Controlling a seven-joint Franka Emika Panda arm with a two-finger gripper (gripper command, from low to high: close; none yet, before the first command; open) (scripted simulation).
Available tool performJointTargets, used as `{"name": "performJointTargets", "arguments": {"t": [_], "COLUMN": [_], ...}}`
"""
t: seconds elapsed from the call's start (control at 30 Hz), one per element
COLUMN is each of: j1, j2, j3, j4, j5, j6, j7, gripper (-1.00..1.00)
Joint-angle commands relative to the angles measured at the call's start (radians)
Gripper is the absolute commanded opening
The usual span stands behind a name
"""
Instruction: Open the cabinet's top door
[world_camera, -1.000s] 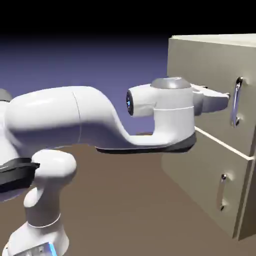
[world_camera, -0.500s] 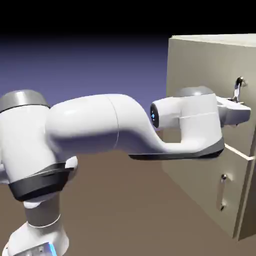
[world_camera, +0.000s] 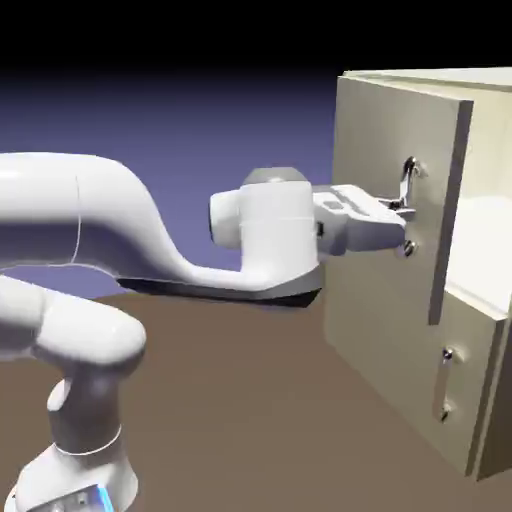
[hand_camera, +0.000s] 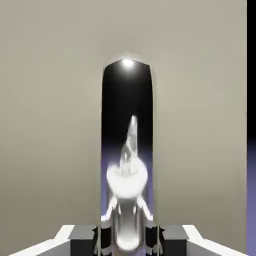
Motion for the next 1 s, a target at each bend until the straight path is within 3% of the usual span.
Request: {"name": "performJointTargets", "arguments": {"t": [0.0,0.43,0.97], "j1": [-0.036,-0.346,-0.281], "j2": [-0.014,-0.279,-0.480], "j3": [0.035,0.498,1.057], "j4": [-0.032,-0.367,-0.477], "j5": [0.033,0.558,1.231], "j6": [-0.019,-0.245,-0.610], "j7": [-0.011,-0.202,-0.364], "gripper": [-1.00,-1.00,-1.00]}}
